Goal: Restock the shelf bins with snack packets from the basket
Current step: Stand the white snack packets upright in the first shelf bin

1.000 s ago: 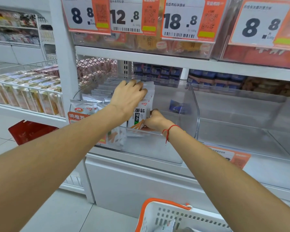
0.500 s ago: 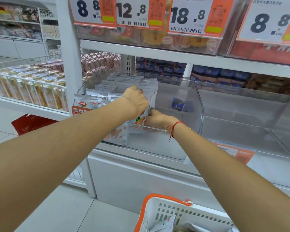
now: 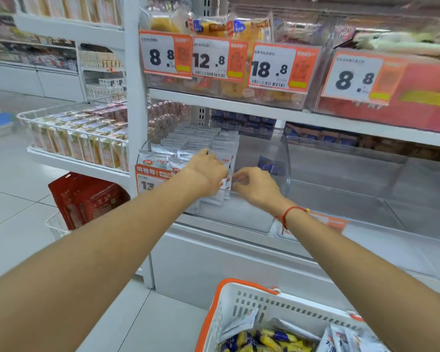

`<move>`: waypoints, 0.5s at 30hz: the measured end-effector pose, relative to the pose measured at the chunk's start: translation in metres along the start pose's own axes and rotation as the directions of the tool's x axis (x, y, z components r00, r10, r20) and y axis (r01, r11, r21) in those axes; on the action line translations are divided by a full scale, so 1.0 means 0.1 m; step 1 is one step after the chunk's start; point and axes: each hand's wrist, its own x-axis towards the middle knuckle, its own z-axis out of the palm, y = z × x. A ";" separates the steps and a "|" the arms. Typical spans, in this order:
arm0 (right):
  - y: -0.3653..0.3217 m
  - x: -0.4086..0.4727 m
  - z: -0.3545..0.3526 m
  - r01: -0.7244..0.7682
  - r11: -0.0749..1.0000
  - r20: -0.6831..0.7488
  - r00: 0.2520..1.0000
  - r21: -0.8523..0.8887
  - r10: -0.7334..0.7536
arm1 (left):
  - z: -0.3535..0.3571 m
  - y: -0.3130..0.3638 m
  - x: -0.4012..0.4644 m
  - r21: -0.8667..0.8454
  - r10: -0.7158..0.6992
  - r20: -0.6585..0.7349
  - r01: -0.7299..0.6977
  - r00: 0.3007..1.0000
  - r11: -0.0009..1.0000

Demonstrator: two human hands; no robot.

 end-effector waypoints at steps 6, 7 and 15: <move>0.09 -0.91 -0.21 0.042 0.999 -0.202 0.979 0.007 -0.039 | -0.10 0.41 -0.62 -0.423 -0.180 -0.115 0.116 0.977 0.899; 0.16 -1.05 -0.20 0.028 0.999 -0.176 0.984 0.018 -0.025 | -0.09 0.53 -0.71 -0.493 -0.195 -0.079 0.131 0.978 0.860; 0.83 -2.08 0.01 -0.201 0.979 0.224 0.956 0.028 0.189 | 0.22 1.62 -1.18 -0.656 -0.018 0.185 0.137 0.983 0.742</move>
